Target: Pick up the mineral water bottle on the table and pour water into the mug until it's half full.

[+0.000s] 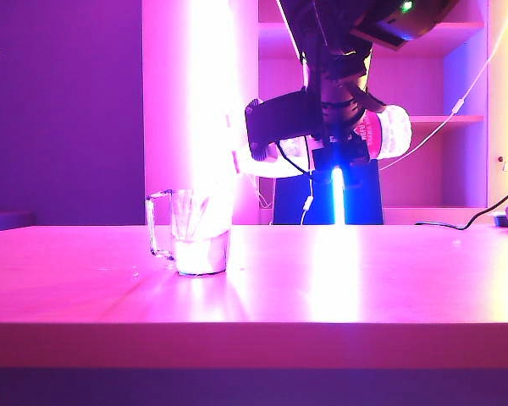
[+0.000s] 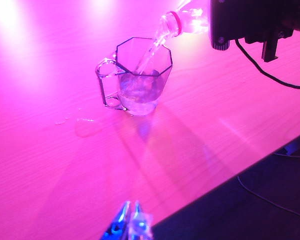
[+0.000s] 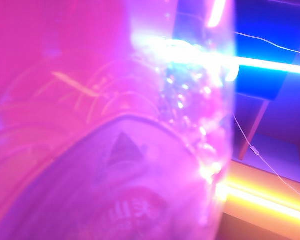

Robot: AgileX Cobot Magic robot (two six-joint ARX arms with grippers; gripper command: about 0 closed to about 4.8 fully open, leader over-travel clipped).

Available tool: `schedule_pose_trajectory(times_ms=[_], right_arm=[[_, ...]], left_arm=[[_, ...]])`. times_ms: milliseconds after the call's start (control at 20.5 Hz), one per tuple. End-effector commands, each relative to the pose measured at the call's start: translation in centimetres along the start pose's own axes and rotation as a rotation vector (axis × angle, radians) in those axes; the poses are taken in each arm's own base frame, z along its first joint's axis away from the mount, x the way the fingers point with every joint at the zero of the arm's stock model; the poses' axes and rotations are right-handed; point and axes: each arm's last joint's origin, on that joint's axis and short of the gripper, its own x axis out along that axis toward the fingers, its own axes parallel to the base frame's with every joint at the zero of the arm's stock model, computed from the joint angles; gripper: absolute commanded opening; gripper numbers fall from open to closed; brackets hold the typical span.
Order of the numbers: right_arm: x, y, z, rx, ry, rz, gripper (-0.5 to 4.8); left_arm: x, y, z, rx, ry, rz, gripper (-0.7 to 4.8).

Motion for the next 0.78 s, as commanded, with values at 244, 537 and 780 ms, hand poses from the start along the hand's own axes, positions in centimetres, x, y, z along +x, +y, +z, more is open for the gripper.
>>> schedule_pose_trajectory(times_ms=[244,537,780], right_arm=[[-0.26,-0.82,-0.04,0.036,0.000,-0.035,2.42],[-0.26,-0.83,-0.04,0.011,0.002,-0.036,2.42],[-0.28,-0.83,-0.02,0.011,0.001,-0.036,2.42]], left_arm=[[-0.14,-0.04,0.20,0.005,-0.012,0.001,-0.05],[-0.14,-0.04,0.21,0.005,-0.013,0.001,-0.05],[-0.14,-0.04,0.21,0.005,-0.013,0.001,-0.05]])
